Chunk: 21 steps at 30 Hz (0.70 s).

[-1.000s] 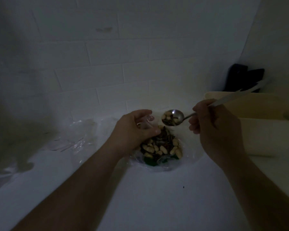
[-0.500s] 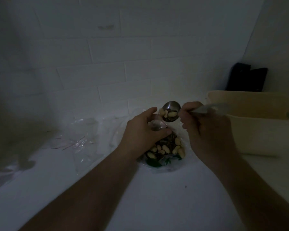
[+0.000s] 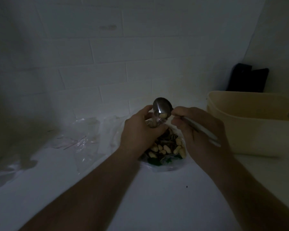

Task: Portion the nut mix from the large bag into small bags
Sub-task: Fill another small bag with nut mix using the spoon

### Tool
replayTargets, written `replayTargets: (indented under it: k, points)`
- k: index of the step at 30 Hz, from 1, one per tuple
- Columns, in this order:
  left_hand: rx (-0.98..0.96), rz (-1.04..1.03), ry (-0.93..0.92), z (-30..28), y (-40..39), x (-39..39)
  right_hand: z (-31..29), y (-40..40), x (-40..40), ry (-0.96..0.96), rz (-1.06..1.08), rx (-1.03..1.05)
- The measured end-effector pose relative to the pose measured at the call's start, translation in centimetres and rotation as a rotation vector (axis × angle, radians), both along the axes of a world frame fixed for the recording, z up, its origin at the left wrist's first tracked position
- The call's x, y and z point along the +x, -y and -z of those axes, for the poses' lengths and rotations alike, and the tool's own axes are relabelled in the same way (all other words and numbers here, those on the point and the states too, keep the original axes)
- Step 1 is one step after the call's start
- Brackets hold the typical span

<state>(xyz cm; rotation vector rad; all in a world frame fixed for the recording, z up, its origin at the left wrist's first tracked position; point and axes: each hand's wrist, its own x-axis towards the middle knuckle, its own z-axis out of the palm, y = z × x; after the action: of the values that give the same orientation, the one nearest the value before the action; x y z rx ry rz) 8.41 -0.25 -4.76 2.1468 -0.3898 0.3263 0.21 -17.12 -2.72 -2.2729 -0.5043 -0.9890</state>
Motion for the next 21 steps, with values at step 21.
replayTargets:
  k: [21]
  points:
    - [-0.411, 0.116, -0.246, -1.0, -1.9, 0.3, 1.5, 1.9, 0.0, -0.023, 0.021, 0.021]
